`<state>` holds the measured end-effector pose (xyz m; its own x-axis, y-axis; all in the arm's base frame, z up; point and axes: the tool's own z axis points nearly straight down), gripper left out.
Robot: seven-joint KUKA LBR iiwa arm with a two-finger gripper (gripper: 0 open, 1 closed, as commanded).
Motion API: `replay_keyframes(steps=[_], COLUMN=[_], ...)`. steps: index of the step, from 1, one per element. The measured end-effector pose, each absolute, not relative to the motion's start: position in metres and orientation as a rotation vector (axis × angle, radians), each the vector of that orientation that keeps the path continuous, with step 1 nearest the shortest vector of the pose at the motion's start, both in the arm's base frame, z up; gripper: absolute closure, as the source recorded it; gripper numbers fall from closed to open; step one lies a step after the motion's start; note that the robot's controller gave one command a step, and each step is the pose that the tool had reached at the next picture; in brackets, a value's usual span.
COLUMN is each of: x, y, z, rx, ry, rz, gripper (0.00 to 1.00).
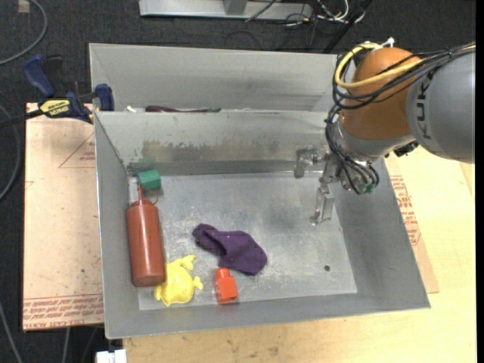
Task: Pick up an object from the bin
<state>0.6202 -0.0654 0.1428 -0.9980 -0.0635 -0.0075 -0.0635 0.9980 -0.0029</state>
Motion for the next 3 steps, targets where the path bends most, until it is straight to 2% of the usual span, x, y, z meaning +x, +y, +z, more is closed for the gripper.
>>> replay_keyframes(steps=[1, 2, 3], x=[0.61, 0.612, 0.614], y=[-0.054, -0.057, -0.092], z=[0.163, 0.178, 0.149], rx=[-0.188, -0.147, 0.002], ry=[3.146, 3.138, 3.141], rz=[0.006, 0.004, -0.004], gripper=[0.0, 0.0, 0.0])
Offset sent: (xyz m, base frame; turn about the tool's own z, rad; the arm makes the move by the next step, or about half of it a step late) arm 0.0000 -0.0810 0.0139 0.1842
